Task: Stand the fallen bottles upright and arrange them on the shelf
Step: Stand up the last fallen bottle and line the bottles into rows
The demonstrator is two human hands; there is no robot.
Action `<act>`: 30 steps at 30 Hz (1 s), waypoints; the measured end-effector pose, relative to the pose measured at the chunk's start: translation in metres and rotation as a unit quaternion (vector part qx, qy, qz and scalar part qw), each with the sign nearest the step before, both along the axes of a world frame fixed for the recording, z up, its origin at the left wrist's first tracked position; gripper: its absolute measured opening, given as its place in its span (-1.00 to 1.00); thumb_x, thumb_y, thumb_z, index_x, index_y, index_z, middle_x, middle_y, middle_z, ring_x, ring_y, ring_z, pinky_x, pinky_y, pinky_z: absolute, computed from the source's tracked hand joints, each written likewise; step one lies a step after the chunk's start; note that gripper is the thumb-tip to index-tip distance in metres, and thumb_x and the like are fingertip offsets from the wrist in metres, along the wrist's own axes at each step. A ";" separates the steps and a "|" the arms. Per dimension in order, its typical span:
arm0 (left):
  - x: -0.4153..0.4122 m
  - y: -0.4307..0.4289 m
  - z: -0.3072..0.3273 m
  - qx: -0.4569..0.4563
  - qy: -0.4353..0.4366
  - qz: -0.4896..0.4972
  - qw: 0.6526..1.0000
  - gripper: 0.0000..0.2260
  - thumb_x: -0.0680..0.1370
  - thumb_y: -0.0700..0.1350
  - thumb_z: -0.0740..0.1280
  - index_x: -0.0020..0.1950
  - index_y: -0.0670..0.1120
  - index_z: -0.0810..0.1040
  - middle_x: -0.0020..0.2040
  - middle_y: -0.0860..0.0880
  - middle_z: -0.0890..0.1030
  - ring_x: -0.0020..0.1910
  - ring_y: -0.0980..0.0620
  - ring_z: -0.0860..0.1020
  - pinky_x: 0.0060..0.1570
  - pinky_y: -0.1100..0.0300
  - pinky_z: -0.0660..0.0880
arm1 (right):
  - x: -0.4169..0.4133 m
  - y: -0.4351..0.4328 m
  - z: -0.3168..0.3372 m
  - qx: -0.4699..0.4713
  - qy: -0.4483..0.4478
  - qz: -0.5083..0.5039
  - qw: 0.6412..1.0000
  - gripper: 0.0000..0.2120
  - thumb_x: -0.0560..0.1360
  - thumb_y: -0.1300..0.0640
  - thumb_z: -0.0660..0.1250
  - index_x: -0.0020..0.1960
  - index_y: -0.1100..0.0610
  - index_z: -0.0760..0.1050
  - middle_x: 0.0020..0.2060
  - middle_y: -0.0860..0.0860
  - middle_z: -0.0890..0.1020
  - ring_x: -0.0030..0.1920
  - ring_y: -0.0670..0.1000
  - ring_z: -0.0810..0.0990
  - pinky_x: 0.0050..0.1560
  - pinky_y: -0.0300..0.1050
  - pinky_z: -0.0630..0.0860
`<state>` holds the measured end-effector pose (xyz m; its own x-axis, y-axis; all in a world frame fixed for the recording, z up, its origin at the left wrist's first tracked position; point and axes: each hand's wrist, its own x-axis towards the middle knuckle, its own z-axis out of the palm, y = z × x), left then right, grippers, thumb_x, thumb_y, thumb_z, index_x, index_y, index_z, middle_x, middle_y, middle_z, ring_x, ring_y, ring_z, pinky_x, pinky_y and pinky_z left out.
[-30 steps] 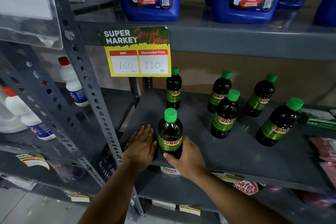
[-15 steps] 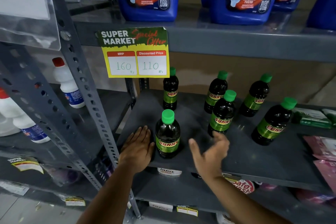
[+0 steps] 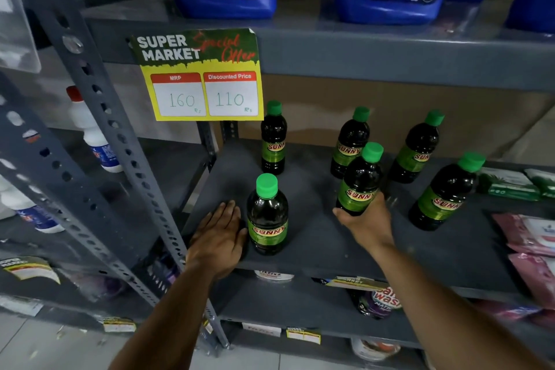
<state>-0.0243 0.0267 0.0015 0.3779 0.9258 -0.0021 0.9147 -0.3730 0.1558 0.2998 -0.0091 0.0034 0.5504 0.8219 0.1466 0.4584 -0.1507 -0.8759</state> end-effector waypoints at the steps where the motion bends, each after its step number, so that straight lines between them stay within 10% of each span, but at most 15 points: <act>1: 0.000 0.000 0.000 0.003 0.001 0.000 1.000 -0.45 0.60 0.15 -0.18 0.56 -0.02 -0.11 0.60 0.02 -0.08 0.55 0.08 -0.14 0.51 0.09 -0.16 | -0.001 -0.003 0.000 -0.001 -0.002 -0.002 1.000 -0.33 0.19 -0.04 0.64 0.14 -0.03 0.32 -0.03 -0.09 0.57 -0.03 -0.06 0.56 -0.15 -0.25 0.45; 21: -0.002 0.001 -0.006 0.003 -0.006 0.002 1.000 -0.45 0.61 0.12 -0.14 0.56 -0.07 -0.03 0.60 -0.05 0.02 0.56 0.03 -0.04 0.52 0.07 -0.09 | -0.029 -0.083 0.004 -0.021 -0.008 0.029 0.999 -0.26 0.12 -0.15 0.61 0.19 -0.07 0.35 -0.03 -0.17 0.58 0.01 -0.09 0.59 -0.02 -0.22 0.51; 25: 0.000 0.000 -0.003 -0.006 -0.010 0.004 1.000 -0.46 0.61 0.11 -0.13 0.56 -0.07 -0.04 0.60 -0.05 0.01 0.56 0.03 -0.06 0.53 0.06 -0.09 | -0.028 -0.093 0.008 0.082 0.053 0.083 0.992 -0.13 0.14 -0.11 0.62 0.28 -0.36 0.19 0.16 -0.33 0.51 0.19 -0.26 0.50 0.06 -0.43 0.41; 30: 0.000 0.001 -0.004 -0.004 -0.016 0.003 1.000 -0.46 0.61 0.11 -0.12 0.57 -0.07 -0.04 0.60 -0.05 0.02 0.56 0.03 -0.05 0.52 0.06 -0.09 | 0.021 -0.100 -0.002 0.190 0.028 -0.179 0.965 -0.23 0.37 0.03 0.53 0.38 0.31 0.20 0.26 0.27 0.36 0.27 0.19 0.39 0.32 0.16 0.34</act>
<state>-0.0247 0.0275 -0.0020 0.3719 0.9283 0.0016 0.9117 -0.3656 0.1873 0.3209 -0.1094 0.0017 0.8047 0.4705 0.3621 0.3869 0.0470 -0.9209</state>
